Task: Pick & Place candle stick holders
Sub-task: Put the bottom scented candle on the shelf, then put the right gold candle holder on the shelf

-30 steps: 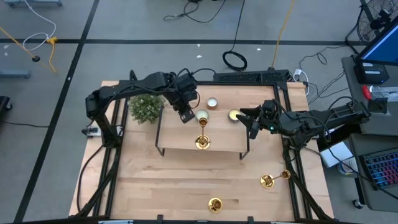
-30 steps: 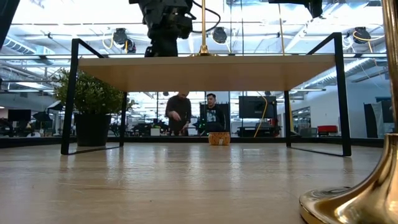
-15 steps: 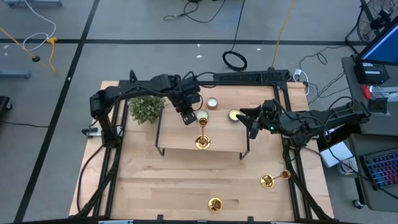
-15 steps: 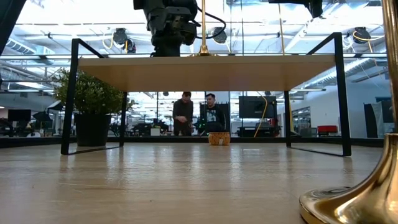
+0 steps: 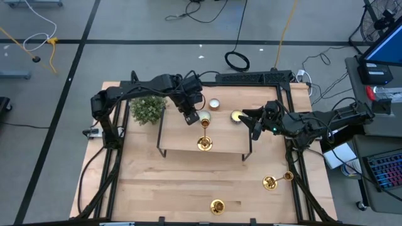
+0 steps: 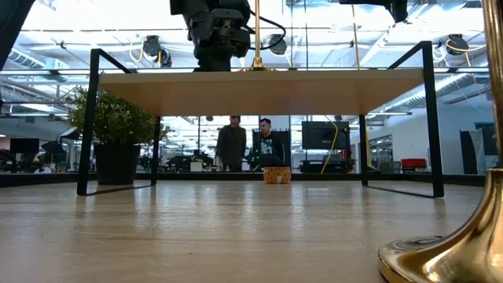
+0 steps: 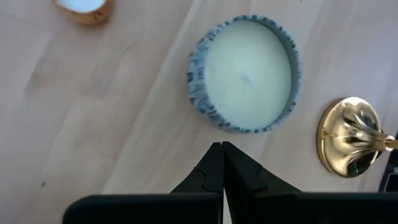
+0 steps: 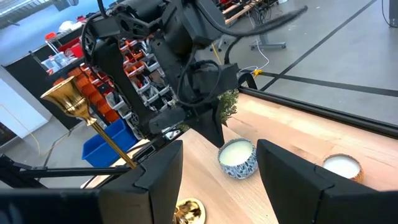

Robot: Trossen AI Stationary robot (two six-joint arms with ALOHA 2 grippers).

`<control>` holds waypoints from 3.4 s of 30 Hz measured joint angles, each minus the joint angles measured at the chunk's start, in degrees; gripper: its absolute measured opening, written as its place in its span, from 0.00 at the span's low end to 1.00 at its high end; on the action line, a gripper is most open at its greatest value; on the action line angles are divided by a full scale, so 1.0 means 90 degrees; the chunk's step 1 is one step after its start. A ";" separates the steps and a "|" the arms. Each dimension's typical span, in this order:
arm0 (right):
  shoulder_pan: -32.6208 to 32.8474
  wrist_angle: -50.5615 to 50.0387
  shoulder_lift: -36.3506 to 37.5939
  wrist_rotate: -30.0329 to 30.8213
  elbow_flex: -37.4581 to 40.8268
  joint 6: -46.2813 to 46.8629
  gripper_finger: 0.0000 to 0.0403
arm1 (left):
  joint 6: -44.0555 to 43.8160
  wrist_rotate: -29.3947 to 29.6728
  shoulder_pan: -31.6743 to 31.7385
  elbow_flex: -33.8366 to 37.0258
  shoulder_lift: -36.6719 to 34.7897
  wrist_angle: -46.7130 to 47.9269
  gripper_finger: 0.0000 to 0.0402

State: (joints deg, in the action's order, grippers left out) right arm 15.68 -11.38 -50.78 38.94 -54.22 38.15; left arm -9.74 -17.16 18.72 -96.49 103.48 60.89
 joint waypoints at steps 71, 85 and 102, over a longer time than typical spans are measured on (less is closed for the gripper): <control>0.0145 -0.0708 0.1308 -0.1405 -0.0002 -0.0822 0.47 | -0.5605 0.3753 -0.3392 -0.0017 -0.2431 0.0705 0.00; 0.0145 -0.3972 0.2768 -0.0669 -0.0002 0.0445 0.35 | -0.7255 0.4574 -0.4868 -0.0019 -0.1458 0.0157 0.01; 0.0143 -0.6233 0.2986 -0.2082 0.0089 0.1356 0.33 | -0.8307 0.4567 -0.5705 -0.0017 -0.1461 0.0770 0.01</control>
State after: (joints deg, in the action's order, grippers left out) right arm 16.97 -67.48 -23.91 20.20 -53.41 50.36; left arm -84.50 23.95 -32.63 -96.64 90.33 67.82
